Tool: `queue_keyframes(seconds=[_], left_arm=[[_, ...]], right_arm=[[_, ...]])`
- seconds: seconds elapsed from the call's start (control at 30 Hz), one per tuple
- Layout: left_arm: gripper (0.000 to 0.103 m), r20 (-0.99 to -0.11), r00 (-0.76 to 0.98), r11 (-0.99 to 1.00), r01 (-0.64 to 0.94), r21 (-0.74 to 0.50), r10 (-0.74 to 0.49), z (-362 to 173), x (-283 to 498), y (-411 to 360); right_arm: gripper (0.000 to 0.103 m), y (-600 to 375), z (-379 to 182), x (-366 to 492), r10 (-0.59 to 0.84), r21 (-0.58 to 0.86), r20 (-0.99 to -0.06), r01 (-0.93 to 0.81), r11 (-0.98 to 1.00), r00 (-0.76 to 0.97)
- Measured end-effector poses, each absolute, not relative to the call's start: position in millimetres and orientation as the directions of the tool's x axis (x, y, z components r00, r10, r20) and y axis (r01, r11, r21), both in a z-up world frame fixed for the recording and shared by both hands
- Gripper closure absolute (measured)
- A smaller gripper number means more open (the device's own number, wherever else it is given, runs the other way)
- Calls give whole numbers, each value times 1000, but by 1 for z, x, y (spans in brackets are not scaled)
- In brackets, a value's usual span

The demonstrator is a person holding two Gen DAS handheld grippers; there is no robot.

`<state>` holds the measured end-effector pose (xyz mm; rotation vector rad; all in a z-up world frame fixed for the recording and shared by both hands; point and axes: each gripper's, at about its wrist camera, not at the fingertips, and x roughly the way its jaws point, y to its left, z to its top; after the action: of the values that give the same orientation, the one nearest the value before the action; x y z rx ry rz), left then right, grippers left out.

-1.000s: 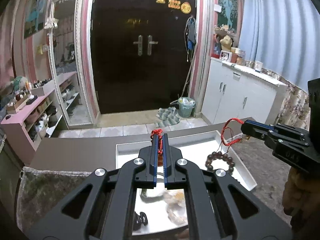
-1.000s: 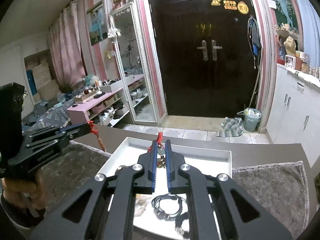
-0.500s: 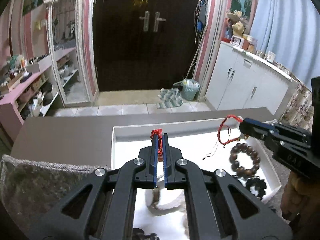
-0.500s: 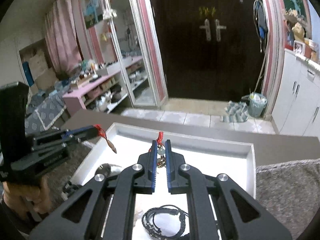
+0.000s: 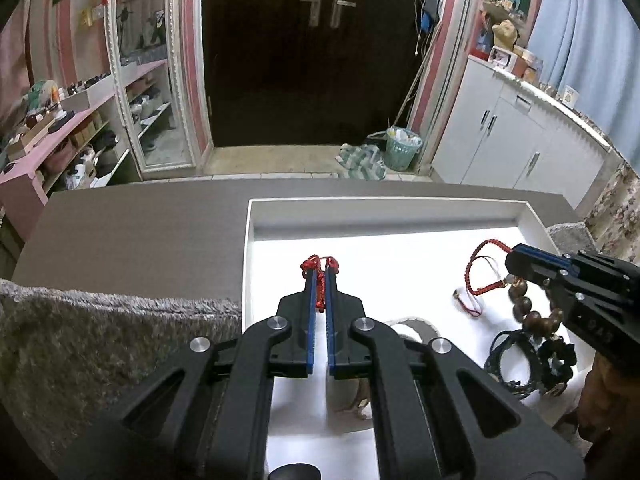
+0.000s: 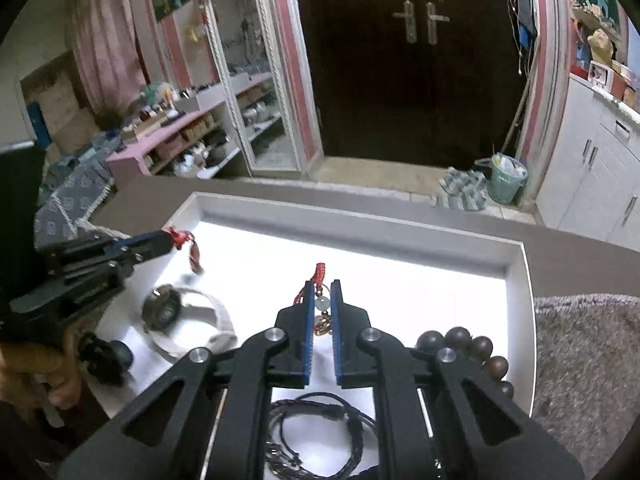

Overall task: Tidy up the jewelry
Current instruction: 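Carry the red tassel with the left tool while the right tool carries the red bracelet over the tray, then open the right tool to drop the red bracelet while the left tool releases the red tassel into the tray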

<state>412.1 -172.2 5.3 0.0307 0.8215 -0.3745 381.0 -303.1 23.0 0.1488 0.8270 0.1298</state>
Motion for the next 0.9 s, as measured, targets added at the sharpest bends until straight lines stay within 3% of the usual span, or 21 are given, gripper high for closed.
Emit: queue_keyframes(seconds=[0.8,0.83,0.9], left_arm=[[101,-768,587,947,314,-75,-255,-4,414,-175],[100,-766,590,947,311,-77,-256,-2,414,-174],[90,-757,602,951,300,-80,-254,2,413,-172]], right_arm=[[93,-302,11,385,140,176,-746,-9,984,651],[93,-302,11,385,139,177,-745,-8,984,653],[93,-301,12,384,143,180,-744,-10,984,653]])
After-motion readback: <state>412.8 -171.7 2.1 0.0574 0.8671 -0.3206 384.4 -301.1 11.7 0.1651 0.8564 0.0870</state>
